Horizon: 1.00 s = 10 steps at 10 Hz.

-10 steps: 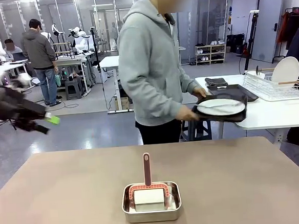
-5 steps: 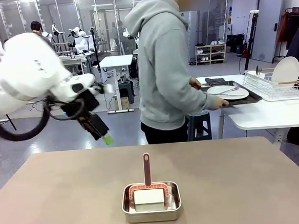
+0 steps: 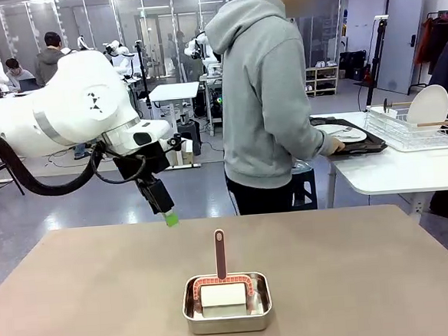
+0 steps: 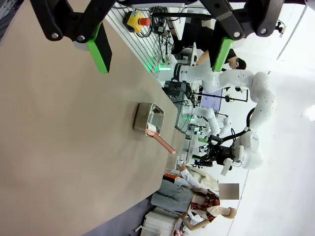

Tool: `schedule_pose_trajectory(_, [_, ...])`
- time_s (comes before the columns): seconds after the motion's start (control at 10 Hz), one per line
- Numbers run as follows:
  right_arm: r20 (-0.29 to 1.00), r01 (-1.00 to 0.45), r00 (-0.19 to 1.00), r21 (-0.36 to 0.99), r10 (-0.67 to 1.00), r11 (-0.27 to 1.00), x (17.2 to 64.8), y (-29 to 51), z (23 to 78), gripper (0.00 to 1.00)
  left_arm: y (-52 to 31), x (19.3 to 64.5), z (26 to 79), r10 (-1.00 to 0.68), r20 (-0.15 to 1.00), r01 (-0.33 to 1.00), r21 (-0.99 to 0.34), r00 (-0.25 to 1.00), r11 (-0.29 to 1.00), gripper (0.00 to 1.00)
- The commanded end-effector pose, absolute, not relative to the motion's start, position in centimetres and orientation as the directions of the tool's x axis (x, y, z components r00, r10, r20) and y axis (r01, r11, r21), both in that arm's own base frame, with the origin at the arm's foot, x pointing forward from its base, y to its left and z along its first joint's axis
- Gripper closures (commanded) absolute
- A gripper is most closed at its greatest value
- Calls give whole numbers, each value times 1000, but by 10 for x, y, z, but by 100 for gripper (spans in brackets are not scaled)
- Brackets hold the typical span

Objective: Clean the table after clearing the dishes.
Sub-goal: When the right (or left) Handle tray is removed, use the right hand (or left hand) to clean the right (or left) side of the table with the Lint Roller.

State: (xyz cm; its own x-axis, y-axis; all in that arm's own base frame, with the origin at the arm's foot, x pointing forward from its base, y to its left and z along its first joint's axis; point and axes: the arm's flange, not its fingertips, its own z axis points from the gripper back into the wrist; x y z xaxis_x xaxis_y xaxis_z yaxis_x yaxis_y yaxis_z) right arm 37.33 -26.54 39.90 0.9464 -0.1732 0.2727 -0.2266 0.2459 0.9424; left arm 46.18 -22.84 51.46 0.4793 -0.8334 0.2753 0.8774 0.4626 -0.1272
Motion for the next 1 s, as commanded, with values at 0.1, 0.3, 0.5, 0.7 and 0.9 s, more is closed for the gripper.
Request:
schedule_pose_trajectory(0.1, [289, -245, 943, 939, -167, 242, 372, -264, 401, 0, -228, 462, 515, -833, 275, 877, -127, 479, 463, 0])
schedule_pose_trajectory(0.3, [289, -245, 943, 939, -167, 242, 372, -264, 401, 0, -260, 479, 506, -919, 180, 935, -114, 352, 336, 0])
schedule_pose_trajectory(0.5, [289, -245, 943, 939, -167, 242, 372, -264, 401, 0, -290, 486, 489, -955, 132, 959, -134, 266, 249, 0])
schedule_pose_trajectory(0.7, [289, -245, 943, 939, -167, 242, 372, -264, 401, 0, -306, 493, 467, -972, 82, 963, -178, 219, 202, 0])
schedule_pose_trajectory(0.9, [289, -245, 943, 939, -167, 242, 372, -264, 401, 0, -323, 502, 446, -985, 88, 968, -217, 148, 127, 0])
